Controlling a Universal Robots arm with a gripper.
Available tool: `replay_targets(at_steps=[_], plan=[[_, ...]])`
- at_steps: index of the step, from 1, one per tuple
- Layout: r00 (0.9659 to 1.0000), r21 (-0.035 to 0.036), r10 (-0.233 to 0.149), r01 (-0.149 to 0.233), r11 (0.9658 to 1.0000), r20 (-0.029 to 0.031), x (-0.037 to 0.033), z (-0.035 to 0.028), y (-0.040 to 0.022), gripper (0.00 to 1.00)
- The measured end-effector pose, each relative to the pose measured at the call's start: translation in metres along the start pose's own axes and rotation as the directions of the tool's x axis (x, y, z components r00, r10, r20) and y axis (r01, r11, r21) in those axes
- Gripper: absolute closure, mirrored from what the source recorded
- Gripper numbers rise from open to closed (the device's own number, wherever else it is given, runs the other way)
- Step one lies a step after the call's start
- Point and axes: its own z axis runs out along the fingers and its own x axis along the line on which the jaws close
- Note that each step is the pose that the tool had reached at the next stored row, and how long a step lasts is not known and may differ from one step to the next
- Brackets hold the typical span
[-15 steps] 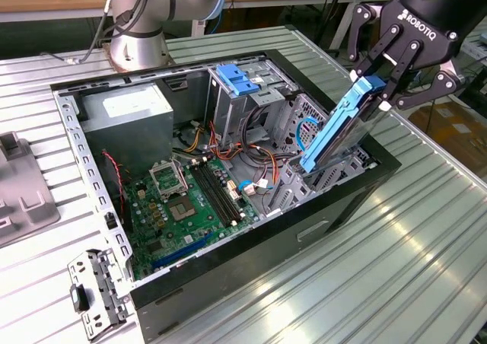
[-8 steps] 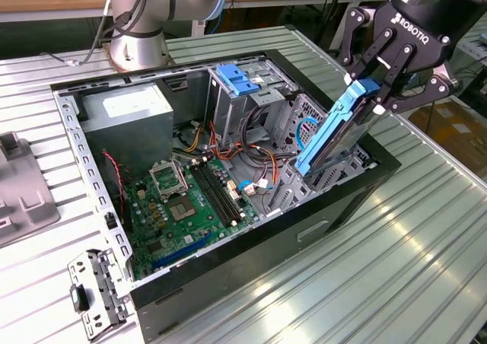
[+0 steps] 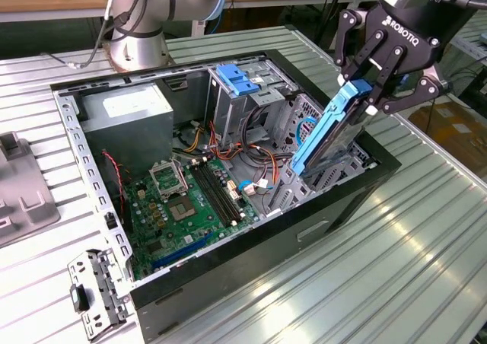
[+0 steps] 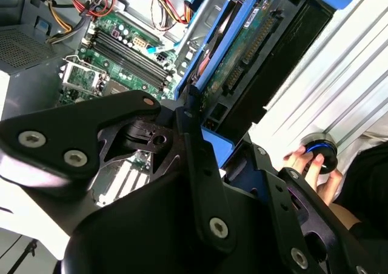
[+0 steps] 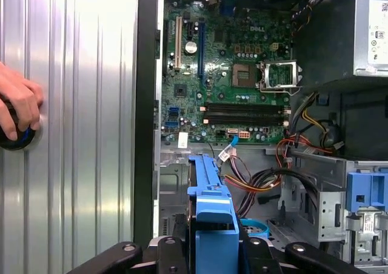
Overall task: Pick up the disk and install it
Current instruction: 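Insert the disk into the insertion slot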
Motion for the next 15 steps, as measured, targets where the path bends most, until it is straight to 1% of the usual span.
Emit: replay_targets(at_steps=[1,4,6,8,10,15], plan=[[1.0000,0.0000,0.000,0.000,1.0000,0.0000,-0.0016,0.0003,-0.0017,0.63],[1.0000,0.0000,0.000,0.000,1.0000,0.0000,-0.0030,0.0004,-0.0063,0.63],[1.0000,-0.0001,0.000,0.000,1.0000,-0.0001,-0.0044,0.0009,-0.0079,0.63],[1.0000,-0.0003,0.000,0.000,1.0000,0.0000,-0.0065,0.0027,-0.0091,0.63],[1.0000,-0.0009,0.000,0.000,1.0000,0.0002,-0.0069,0.0045,-0.0114,0.63],[1.0000,-0.0013,0.000,0.000,1.0000,0.0000,-0.0067,0.0073,-0.0148,0.63]])
